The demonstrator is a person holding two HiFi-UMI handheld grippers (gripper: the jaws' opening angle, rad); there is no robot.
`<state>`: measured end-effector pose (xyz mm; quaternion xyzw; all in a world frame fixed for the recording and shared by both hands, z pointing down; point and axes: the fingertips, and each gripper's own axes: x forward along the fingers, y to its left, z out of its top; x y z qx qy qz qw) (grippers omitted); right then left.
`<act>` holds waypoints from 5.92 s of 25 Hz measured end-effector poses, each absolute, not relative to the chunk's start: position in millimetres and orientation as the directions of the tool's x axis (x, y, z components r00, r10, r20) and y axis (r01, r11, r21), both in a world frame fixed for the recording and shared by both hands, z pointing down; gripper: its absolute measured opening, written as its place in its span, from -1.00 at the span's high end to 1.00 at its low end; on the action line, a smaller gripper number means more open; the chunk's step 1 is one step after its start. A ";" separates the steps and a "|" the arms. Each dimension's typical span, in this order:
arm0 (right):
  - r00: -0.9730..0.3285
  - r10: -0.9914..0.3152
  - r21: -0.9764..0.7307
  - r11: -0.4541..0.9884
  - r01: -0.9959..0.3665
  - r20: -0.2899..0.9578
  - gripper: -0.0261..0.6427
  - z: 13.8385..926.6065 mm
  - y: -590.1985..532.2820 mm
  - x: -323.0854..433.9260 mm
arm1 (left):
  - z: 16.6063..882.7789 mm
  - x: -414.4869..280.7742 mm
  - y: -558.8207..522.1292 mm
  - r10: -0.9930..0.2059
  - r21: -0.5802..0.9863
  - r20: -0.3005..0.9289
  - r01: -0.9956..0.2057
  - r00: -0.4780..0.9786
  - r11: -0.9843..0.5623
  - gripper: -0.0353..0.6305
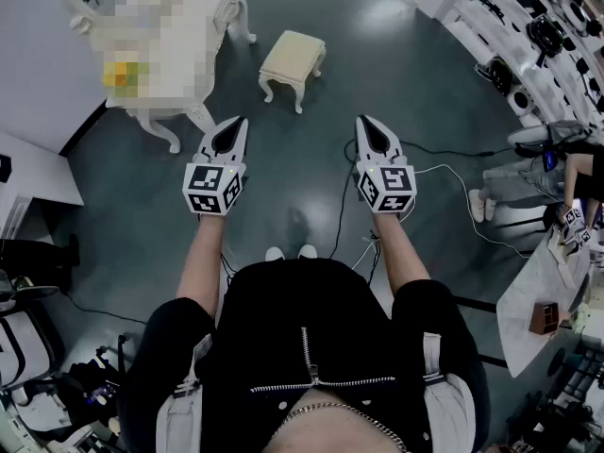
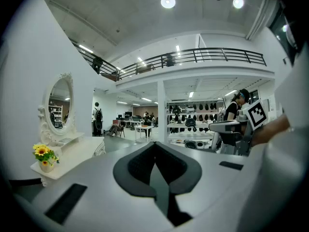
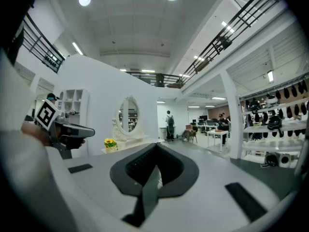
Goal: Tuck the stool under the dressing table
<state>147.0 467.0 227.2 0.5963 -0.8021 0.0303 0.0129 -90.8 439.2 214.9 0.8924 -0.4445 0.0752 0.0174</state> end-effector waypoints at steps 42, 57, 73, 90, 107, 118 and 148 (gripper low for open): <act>-0.339 -0.934 -0.063 0.334 -0.940 0.108 0.90 251.3 320.2 160.9 | 241.9 -57.0 302.0 -0.792 -0.008 0.173 -0.803 0.585 -0.595 0.83; -0.338 -0.934 -0.071 0.331 -0.941 0.116 0.90 244.5 161.6 135.2 | 248.2 -73.7 130.6 -0.763 0.020 0.189 -0.779 0.618 -0.626 0.83; -0.523 -0.847 -0.101 0.514 -0.852 0.097 0.90 267.3 -46.9 168.0 | 262.0 -37.1 -28.4 -0.867 -0.003 0.215 -0.887 0.450 -0.461 0.83; -0.760 -0.637 -0.104 0.753 -0.649 0.129 0.90 277.5 -230.4 150.1 | 259.3 -48.8 -131.8 -0.964 -0.008 0.223 -0.988 0.147 -0.153 0.83; -0.745 -0.630 -0.142 0.735 -0.663 0.219 0.90 329.4 -278.4 132.6 | 305.1 -77.7 -187.3 -0.946 0.028 0.283 -0.987 0.157 -0.155 0.83; -0.710 -0.635 -0.215 0.680 -0.701 0.306 0.89 434.7 -299.5 124.2 | 408.0 -87.9 -217.0 -0.912 0.067 0.358 -0.979 0.202 -0.190 0.83; -0.554 -0.479 -0.648 -0.041 -0.761 0.681 -0.28 887.7 -266.8 213.9 | 645.9 -52.4 -253.0 -0.848 0.138 0.423 -0.948 0.319 -0.287 0.83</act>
